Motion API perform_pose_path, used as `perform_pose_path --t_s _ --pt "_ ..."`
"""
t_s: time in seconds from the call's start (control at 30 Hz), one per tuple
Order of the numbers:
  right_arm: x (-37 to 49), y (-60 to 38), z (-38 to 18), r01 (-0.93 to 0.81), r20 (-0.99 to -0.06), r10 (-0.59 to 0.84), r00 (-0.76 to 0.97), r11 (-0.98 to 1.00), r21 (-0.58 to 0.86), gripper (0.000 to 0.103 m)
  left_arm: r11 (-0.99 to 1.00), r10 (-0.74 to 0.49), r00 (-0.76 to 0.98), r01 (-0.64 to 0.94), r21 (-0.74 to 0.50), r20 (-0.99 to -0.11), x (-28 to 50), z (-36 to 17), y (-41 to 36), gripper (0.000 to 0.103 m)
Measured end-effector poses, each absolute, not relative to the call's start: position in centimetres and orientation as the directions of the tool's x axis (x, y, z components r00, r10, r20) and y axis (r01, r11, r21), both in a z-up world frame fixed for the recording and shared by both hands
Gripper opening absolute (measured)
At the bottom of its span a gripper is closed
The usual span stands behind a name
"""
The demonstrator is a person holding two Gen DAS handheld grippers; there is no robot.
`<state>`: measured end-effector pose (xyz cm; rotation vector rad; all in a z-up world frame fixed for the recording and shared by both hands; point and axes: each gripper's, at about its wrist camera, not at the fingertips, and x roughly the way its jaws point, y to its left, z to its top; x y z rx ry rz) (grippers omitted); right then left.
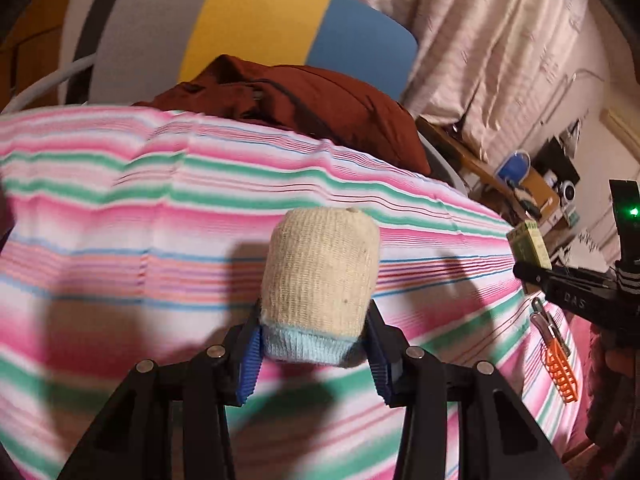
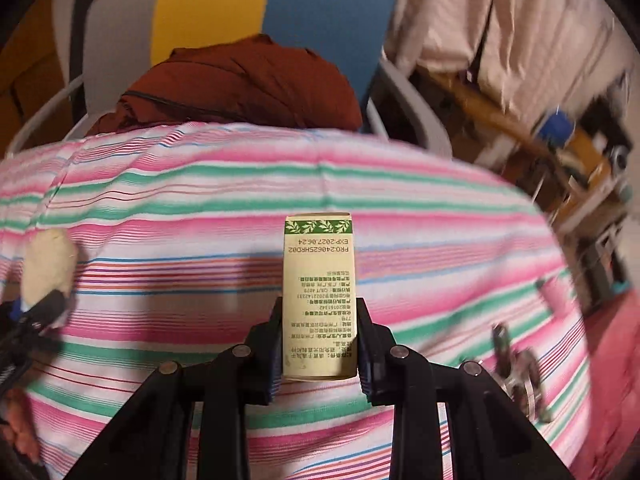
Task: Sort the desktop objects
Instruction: 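Carry the cream sock and green-labelled box over the gold tray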
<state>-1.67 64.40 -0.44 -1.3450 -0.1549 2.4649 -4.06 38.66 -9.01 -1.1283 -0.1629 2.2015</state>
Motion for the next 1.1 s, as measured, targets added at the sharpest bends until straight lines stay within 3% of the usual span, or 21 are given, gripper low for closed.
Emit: perform_pose_path --t_s 0.1,0.6,1.1 --pt "-2.7 62.0 0.2 -0.17 -0.764 0.343 -0.547 -0.939 -0.301 0.03 -0.777 0.609 -0.416 -0.483 -0.403 -0.676 -3.4 -9.0 36.8 0.045" --pt "-3.0 46.6 1.8 0.058 -0.749 0.192 -0.634 -0.954 -0.294 0.03 -0.763 0.632 -0.401 -0.476 -0.438 -0.663 0.2 -8.4 28.7 0.045" --pt "-0.2 38.5 2.5 0.1 -0.781 0.054 -0.622 -0.984 -0.148 0.03 -0.718 0.684 -0.424 -0.538 -0.442 -0.594 5.2 -4.3 19.9 0.045"
